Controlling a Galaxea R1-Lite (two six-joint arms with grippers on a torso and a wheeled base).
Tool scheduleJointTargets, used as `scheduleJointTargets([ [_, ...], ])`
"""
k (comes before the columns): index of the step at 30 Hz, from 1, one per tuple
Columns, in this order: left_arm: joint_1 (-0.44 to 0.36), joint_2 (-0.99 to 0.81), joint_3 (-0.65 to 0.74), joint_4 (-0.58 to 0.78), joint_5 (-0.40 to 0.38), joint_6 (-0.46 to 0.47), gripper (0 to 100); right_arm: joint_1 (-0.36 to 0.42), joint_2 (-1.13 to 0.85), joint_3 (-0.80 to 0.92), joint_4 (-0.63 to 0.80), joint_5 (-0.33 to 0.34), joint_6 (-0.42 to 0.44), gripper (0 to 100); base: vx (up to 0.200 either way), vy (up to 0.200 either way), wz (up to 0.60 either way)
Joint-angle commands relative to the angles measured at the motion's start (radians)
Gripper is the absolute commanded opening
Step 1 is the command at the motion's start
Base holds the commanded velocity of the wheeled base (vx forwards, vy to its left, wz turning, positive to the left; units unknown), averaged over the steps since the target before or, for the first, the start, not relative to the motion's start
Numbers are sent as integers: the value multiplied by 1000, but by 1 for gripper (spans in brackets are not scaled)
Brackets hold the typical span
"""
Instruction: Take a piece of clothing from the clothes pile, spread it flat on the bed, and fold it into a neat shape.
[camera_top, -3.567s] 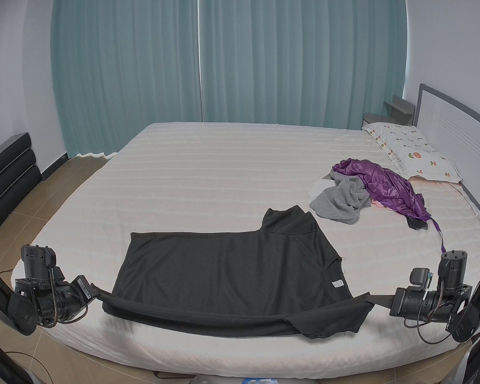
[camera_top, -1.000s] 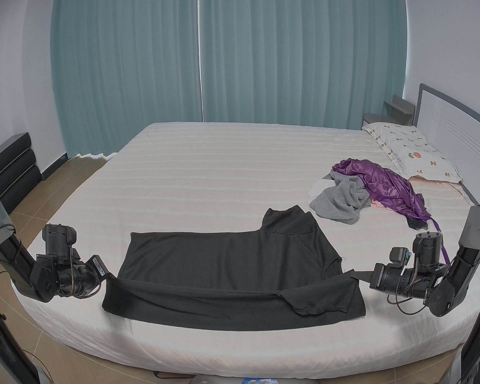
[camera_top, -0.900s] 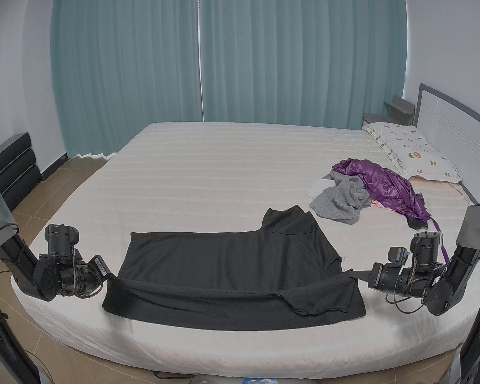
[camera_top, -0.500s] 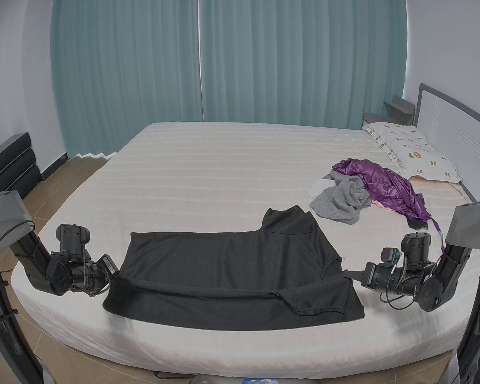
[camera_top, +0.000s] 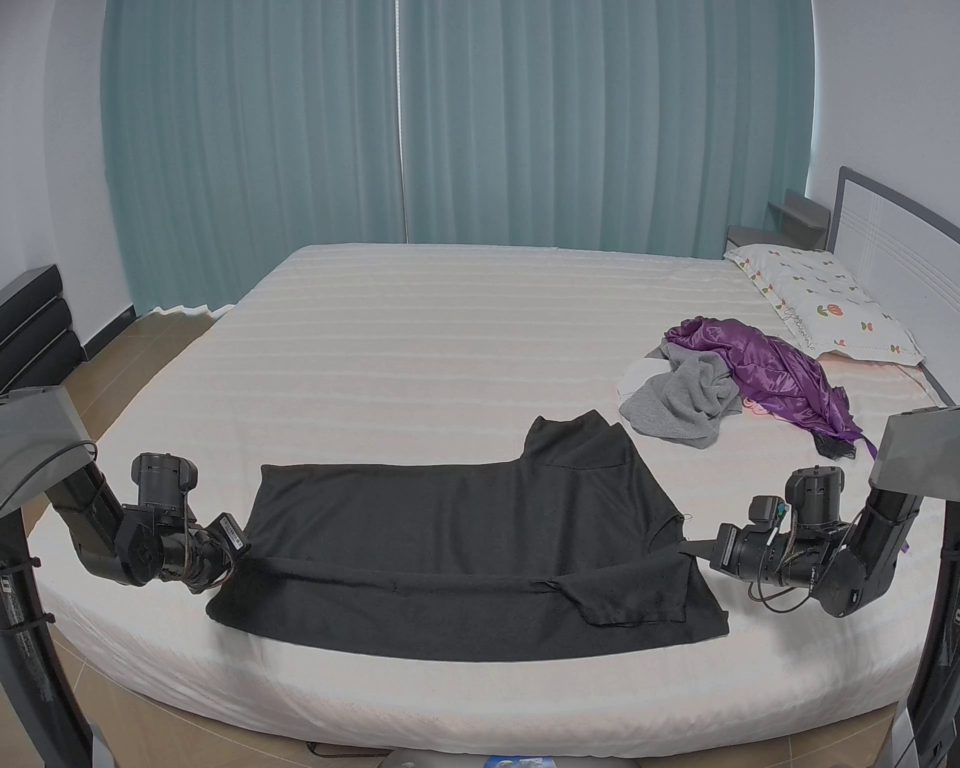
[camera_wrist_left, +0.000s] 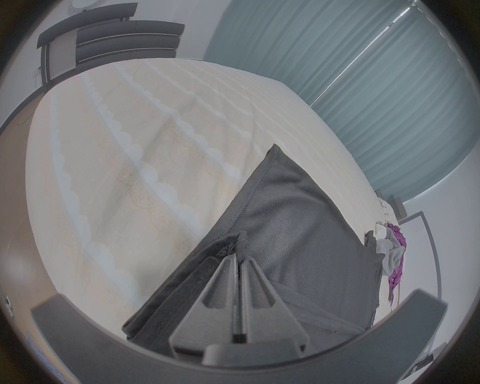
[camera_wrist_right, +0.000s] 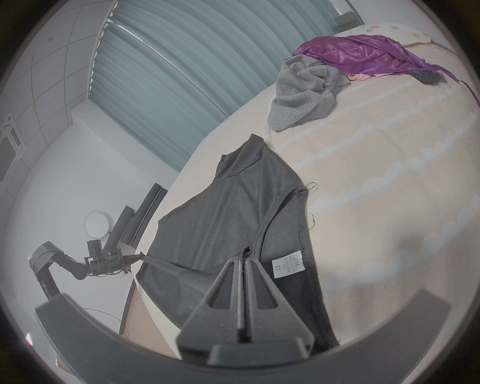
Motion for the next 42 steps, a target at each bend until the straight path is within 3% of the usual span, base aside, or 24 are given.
scheduleJointTargets([
  [1, 0, 14, -7, 0, 0, 1, 0, 0, 22, -12, 0, 0, 0, 0, 0, 0, 0],
  [4, -1, 14, -7, 3, -3, -1, 0, 0, 22, -10, 1, 0, 0, 0, 0, 0, 0],
  [5, -1, 14, -7, 3, -4, -1, 100, 2, 22, -10, 1, 0, 0, 0, 0, 0, 0],
  [6, -1, 14, -7, 3, -4, -1, 100, 2, 22, -10, 1, 0, 0, 100, 0, 0, 0],
  [11, -3, 9, -5, -1, -4, -2, 100, 2, 16, 2, -3, 2, 7, 100, 0, 0, 0],
  [21, 29, -95, 39, -3, -52, -8, 100, 6, -69, 81, -65, -3, 159, 100, 0, 0, 0],
  [25, 57, -167, 96, -4, -98, -11, 100, 12, -81, 163, -191, -12, 304, 100, 0, 0, 0],
  [28, 57, -192, 128, -4, -104, -21, 100, 12, -70, 211, -286, -30, 363, 100, 0, 0, 0],
  [34, 60, -209, 126, -58, -123, -159, 100, 2, -69, 254, -316, -34, 377, 100, 0, 0, 0],
  [42, 68, -216, 168, -101, -179, -175, 100, 2, -70, 263, -316, -34, 379, 100, 0, 125, 0],
])
